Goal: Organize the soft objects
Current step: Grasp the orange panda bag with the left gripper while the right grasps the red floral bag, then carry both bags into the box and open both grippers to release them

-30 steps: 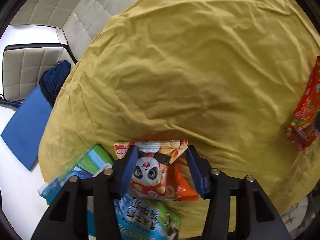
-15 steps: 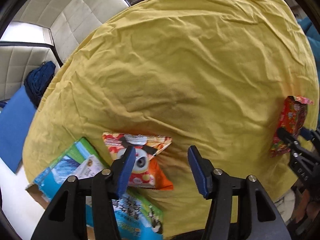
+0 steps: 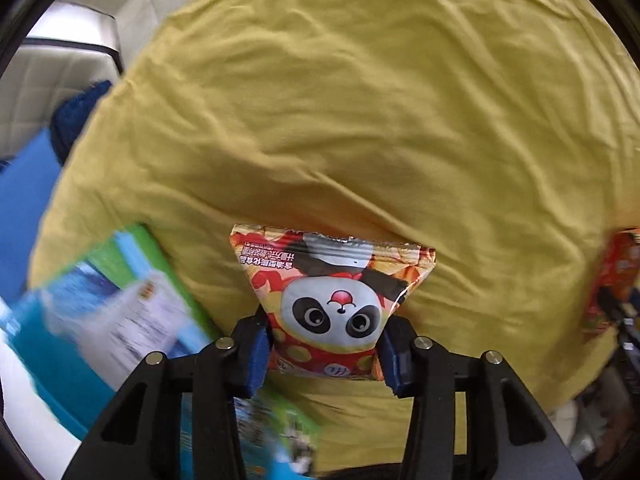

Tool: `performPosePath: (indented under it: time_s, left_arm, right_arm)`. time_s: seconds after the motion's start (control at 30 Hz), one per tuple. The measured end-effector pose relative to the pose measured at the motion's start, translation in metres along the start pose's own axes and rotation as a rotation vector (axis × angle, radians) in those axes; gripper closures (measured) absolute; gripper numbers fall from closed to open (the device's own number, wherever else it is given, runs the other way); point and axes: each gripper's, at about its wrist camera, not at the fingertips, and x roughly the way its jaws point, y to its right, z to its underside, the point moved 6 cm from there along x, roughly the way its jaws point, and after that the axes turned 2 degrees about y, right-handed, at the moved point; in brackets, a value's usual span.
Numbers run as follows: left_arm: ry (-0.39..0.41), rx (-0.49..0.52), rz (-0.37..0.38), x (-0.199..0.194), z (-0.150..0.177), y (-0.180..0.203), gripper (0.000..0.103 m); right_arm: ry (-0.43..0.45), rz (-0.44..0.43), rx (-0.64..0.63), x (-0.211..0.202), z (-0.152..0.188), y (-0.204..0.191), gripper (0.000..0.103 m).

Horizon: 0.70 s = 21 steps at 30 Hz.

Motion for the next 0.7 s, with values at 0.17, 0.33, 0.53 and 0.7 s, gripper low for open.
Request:
performPosePath:
  time_s: [0.17,0.33,0.53,0.7]
  left_arm:
    - [0.034,-0.047,0.201,-0.011,0.024,0.036,0.061]
    - [0.067,-0.026,0.270,-0.012,0.053,0.085,0.058]
    - [0.100,-0.008,0.192,0.013,0.058,0.105,0.056]
    - [0.146,-0.041,0.184,0.010,0.062,0.113,0.057]
  right_arm:
    - [-0.009,-0.010,-0.017,-0.001,0.022,0.010,0.054]
    - [-0.024,-0.014,-0.020,0.005,0.052,0.018,0.054]
    - [-0.005,-0.005,0.019,0.014,0.053,0.021,0.054]
    - [0.018,0.044,0.018,0.023,0.048,0.021,0.054]
